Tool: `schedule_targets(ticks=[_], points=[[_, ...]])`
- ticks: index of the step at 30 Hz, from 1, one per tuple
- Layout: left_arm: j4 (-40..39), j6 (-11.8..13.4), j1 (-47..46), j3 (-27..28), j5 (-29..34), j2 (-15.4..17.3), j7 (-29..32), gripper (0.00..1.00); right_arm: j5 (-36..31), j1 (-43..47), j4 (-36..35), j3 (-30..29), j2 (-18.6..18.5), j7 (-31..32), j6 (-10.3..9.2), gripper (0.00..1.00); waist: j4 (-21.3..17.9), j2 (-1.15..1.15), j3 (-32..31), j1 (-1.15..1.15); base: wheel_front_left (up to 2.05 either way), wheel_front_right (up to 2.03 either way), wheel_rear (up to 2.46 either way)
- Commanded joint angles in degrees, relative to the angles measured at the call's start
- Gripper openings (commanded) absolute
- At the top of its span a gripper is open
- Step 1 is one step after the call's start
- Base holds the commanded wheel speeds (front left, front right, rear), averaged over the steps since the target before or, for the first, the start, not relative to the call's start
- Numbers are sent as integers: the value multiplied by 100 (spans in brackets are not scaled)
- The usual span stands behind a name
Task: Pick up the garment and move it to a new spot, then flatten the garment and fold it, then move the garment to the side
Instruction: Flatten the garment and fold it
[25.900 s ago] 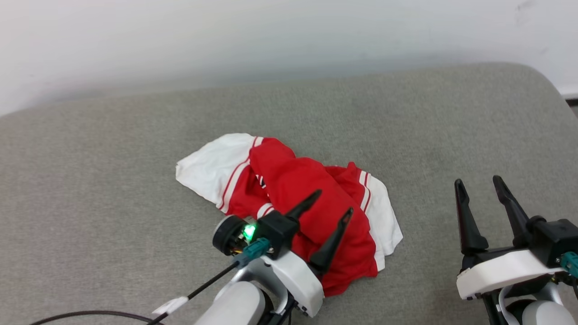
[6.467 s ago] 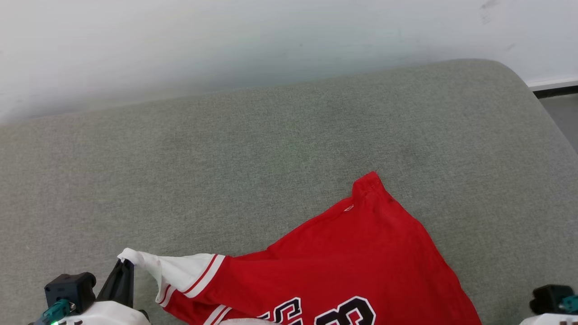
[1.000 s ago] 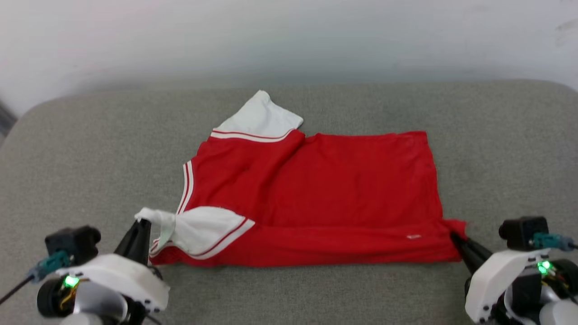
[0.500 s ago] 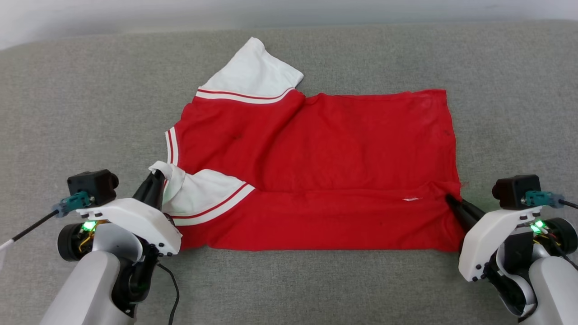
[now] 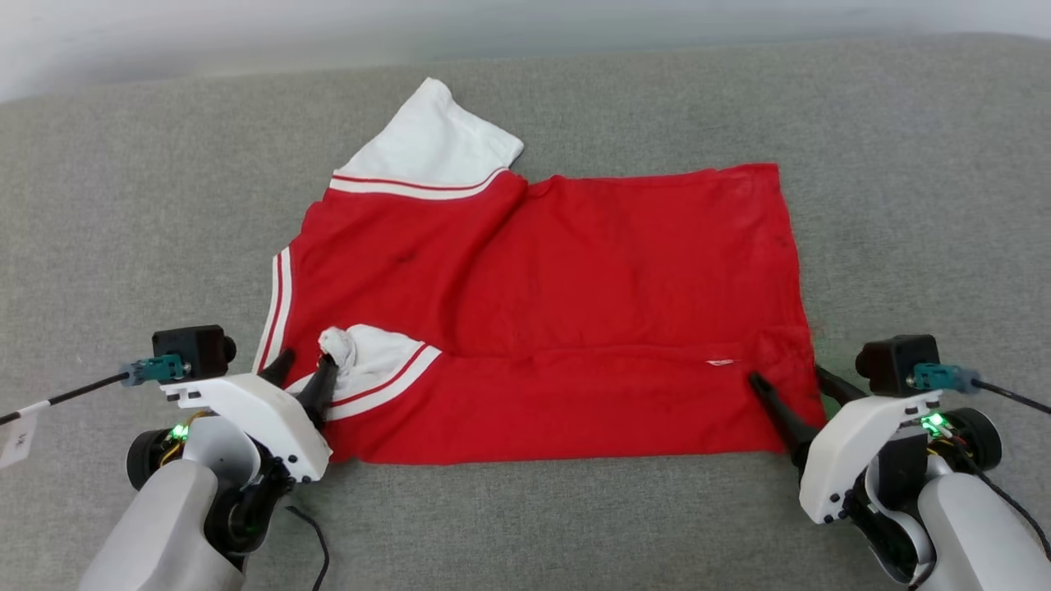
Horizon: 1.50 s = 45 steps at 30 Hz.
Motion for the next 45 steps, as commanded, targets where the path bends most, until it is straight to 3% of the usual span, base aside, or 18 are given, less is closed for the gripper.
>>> schedule_targets(ticks=[1, 9, 22, 28, 33, 34, 35, 37, 45], points=[[115, -17, 6, 33, -49, 92, 63, 100, 6, 94, -3, -15, -12, -255, -7, 100, -47, 0, -162, -1, 0, 0, 0], [-107, 97, 395, 80, -212, 611, 740, 100, -297, 502, -345, -320, 213, -1173, -7, 100, -213, 0, -713, -1, 0, 0, 0], [-1842, 669, 1321, 114, -659, 1729, 2667, 100, -441, 1047, -992, -554, 571, -1155, -6, 100, -504, 0, -877, -1, 0, 0, 0], [-2156, 958, 1516, 263, -842, 1878, 2951, 100, -427, 950, -1134, -552, 617, -1118, -6, 100, -673, 0, -508, -1, 0, 0, 0], [-1962, 905, 1399, 163, -927, 1778, 3111, 100, -397, 856, -1121, -568, 598, -1088, -6, 100, -779, 0, -250, -1, 0, 0, 0], [-1917, 874, 1393, 88, -964, 1740, 3217, 97, -388, 852, -1113, -585, 586, -1092, -7, 100, -796, 0, -228, -1, 0, 0, 0], [-1877, 833, 1418, 19, -1025, 1686, 3319, 47, -387, 840, -1101, -602, 574, -1086, -7, 100, -815, 0, -210, -1, 0, 0, 0], [-1830, 796, 1449, -91, -1105, 1562, 3438, 0, -362, 819, -1090, -640, 563, -1057, -6, 100, -837, 0, -203, -1, 0, 0, 0], [-1815, 600, 1274, -28, -972, 1482, 2993, 0, -13, 813, -1068, -852, 478, -606, -6, 100, -764, 0, -287, -1, 0, 0, 0]])
